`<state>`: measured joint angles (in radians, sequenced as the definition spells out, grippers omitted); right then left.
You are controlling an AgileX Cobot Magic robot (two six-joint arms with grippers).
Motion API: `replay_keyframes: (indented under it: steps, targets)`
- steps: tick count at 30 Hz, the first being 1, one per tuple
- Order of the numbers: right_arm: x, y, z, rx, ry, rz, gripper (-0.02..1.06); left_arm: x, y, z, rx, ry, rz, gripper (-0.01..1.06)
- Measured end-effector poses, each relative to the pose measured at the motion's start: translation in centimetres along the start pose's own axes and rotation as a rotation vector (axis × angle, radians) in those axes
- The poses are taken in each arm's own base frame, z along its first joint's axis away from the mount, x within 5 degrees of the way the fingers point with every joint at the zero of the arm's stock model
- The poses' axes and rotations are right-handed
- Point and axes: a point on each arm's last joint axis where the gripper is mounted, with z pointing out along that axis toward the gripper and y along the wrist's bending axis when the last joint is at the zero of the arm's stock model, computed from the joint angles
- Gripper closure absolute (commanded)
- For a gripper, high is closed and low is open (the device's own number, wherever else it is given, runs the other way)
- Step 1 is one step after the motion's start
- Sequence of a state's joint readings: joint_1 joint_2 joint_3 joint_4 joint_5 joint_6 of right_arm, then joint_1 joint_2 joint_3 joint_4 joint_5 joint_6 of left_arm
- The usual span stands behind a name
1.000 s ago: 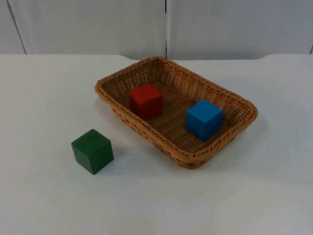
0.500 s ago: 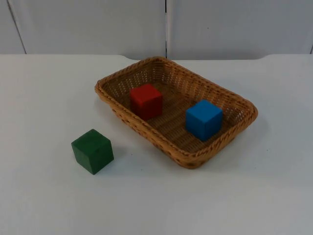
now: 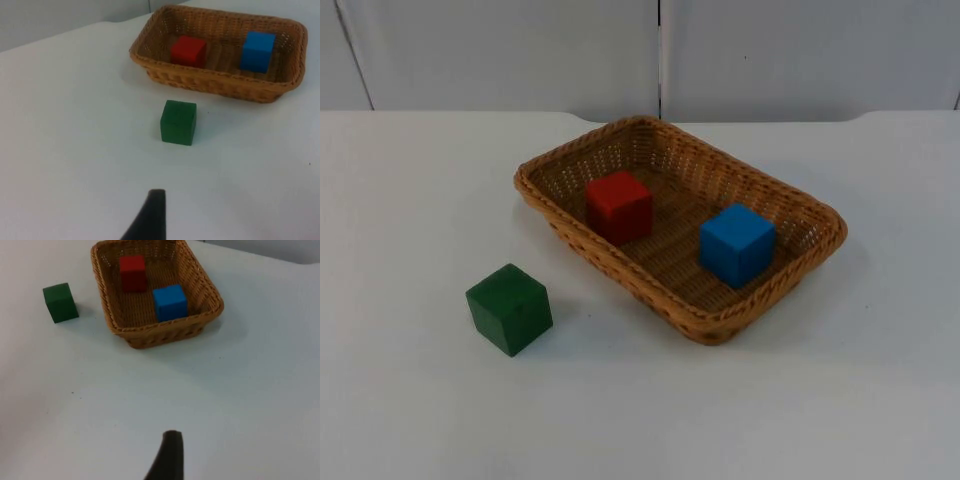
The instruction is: Pick up one cube with each hand and place exactly two cubes into the same basket, leaving the remaining cube outside.
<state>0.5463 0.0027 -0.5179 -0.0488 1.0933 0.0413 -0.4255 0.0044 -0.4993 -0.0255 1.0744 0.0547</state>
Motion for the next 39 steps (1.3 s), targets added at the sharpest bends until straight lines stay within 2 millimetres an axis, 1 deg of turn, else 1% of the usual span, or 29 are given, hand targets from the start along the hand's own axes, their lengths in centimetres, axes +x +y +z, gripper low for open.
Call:
replay_keyframes:
  steps: [7,9,11,12,14,39]
  targets:
    - [-0.02,0.03,0.0,-0.003,-0.002,-0.011,0.3,0.0,0.0,0.0,0.0,0.0,-0.001,0.15]
    - [-0.01,0.07,0.0,-0.008,-0.002,-0.018,0.23,0.0,0.0,0.0,0.0,0.0,-0.002,0.14]
    - [-0.01,0.09,0.0,-0.01,-0.002,-0.021,0.11,0.0,0.0,0.0,0.0,0.0,-0.002,0.06]
    - [-0.01,0.1,0.0,-0.011,-0.002,-0.024,0.11,0.0,0.0,0.0,0.0,0.0,-0.002,0.06]
    - [-0.01,0.12,0.0,-0.013,-0.002,-0.034,0.0,0.0,0.0,0.0,0.0,0.0,-0.002,0.0]
    - [-0.02,0.19,0.0,-0.021,-0.003,-0.025,-0.01,0.02,0.0,0.0,0.0,0.002,-0.002,0.0]
